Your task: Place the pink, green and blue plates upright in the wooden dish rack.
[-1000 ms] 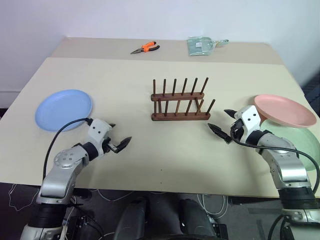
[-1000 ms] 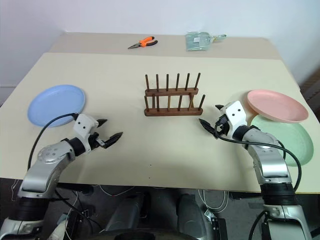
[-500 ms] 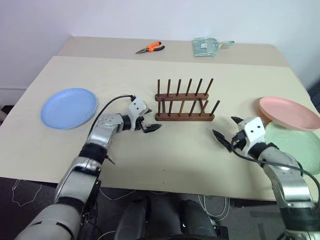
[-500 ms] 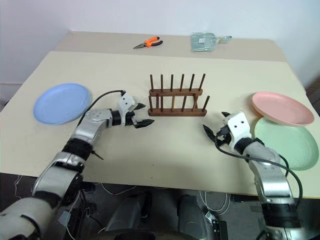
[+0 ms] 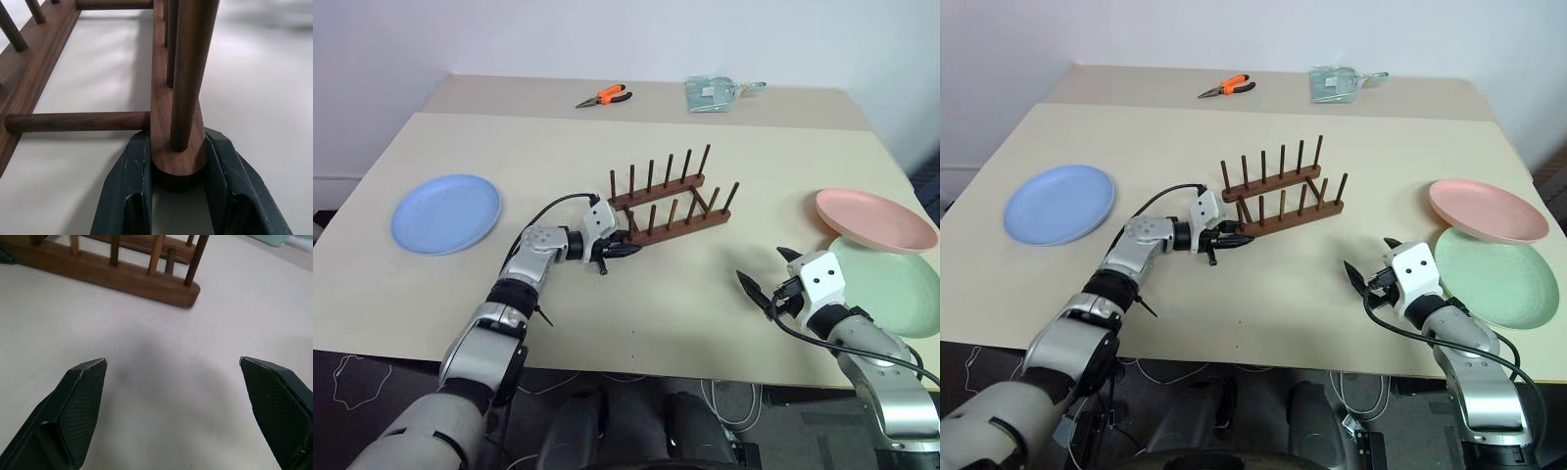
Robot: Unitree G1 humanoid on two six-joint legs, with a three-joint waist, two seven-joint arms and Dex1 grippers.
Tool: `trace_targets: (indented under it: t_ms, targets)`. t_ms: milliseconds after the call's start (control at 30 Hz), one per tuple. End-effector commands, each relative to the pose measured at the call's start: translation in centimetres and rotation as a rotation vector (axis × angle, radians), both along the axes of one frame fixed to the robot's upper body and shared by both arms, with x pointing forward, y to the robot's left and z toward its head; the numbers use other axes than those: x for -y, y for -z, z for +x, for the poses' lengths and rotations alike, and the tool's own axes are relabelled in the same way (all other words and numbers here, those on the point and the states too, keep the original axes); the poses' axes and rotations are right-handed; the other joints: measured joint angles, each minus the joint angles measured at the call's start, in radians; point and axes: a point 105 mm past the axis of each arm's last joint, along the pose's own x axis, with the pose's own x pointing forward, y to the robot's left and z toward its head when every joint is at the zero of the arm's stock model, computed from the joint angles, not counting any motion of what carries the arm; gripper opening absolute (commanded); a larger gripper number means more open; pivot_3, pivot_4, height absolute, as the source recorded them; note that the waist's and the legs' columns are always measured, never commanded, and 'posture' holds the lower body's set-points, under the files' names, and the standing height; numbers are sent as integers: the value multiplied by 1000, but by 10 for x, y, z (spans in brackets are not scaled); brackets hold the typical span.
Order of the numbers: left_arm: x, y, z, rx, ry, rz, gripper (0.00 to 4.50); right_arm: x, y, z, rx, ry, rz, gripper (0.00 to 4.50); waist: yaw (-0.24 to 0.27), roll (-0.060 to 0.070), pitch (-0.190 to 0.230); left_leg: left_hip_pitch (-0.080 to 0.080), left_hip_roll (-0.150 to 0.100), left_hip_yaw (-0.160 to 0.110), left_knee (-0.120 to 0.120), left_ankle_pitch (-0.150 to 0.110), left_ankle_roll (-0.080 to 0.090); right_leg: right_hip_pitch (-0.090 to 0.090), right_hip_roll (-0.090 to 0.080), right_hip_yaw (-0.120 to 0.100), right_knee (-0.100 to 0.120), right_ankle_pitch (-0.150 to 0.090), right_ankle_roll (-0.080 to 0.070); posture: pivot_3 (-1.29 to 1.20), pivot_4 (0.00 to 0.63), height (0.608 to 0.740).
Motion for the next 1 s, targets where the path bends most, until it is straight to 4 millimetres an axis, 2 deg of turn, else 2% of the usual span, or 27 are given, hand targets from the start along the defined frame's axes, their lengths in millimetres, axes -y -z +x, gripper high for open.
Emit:
trace_targets:
  t_ms: [33,133,200,233,300,400,433,500,533,633,667,700,833,900,1000]
  targets:
    - [9,6,-34,-41,161,13,822,15,-9,1,19,21,-21,4462,1,0,0,0,0,0,0,0,0,0,0,0,0,0,0,0,150,738]
    - [3,8,-51,-75,207,45,822,26,-7,1,5,40,-43,4462,1,0,0,0,0,0,0,0,0,1,-3,0,-1,0,0,0,150,738]
    - [-6,10,-49,-81,171,72,1879,34,-5,2,-6,61,-60,4462,2,0,0,0,0,0,0,0,0,0,-3,0,-1,0,-1,0,150,738]
    - [-12,14,-45,-67,131,104,2192,38,-4,2,-12,69,-69,4462,1,0,0,0,0,0,0,0,0,0,-3,0,-1,0,-1,0,150,738]
    - [-29,23,-37,-51,47,179,3214,43,-2,-1,-26,71,-81,4462,0,1,0,0,0,0,1,0,0,0,-3,0,0,-1,-2,0,150,738]
    - [-53,33,-41,-52,-15,259,3214,46,1,-7,-55,53,-91,4462,-7,3,-2,1,1,0,0,0,0,1,-3,0,0,-1,-2,0,150,738]
    - [-61,32,-49,-90,-27,235,2985,46,3,-10,-74,30,-93,3904,-15,4,-3,2,1,0,0,0,0,2,-3,0,0,-1,-2,0,150,738]
    - [-67,28,-64,-148,-24,191,2365,43,5,-16,-100,-8,-92,3150,-28,5,-4,4,1,0,-1,0,0,3,-3,1,0,-1,-3,0,150,738]
    - [-65,24,-75,-174,0,166,1882,38,6,-19,-116,-43,-91,2665,-33,5,-4,5,2,0,-1,0,0,3,-2,1,0,-2,-4,0,150,738]
    - [-38,16,-99,-227,46,71,319,12,12,-28,-176,-174,-43,994,-31,9,-5,6,3,0,-1,0,0,3,-3,2,3,-3,-5,0,150,738]
    - [-32,15,-102,-240,41,51,0,7,13,-30,-188,-198,-31,457,-26,10,-6,6,3,0,-1,0,0,3,-3,3,3,-3,-5,0,150,738]
    - [-24,15,-103,-249,33,42,0,1,15,-31,-199,-219,-20,35,-21,10,-6,6,3,0,0,0,0,4,-3,3,2,-3,-5,0,150,738]
    - [2,20,-97,-254,-30,-10,0,-14,26,-23,-214,-239,-37,35,-9,9,-6,3,3,0,2,-1,1,6,-5,0,-4,-3,-5,0,150,738]
    - [3,29,-80,-206,-132,36,0,-18,29,-14,-202,-227,-59,35,0,9,-6,1,2,0,2,-2,2,4,-5,0,-5,-2,-5,0,150,738]
    - [-7,42,-46,-133,-345,104,0,-20,29,7,-149,-168,-115,35,3,9,-7,2,1,0,3,-1,2,5,-5,-1,-5,-2,-5,0,150,738]
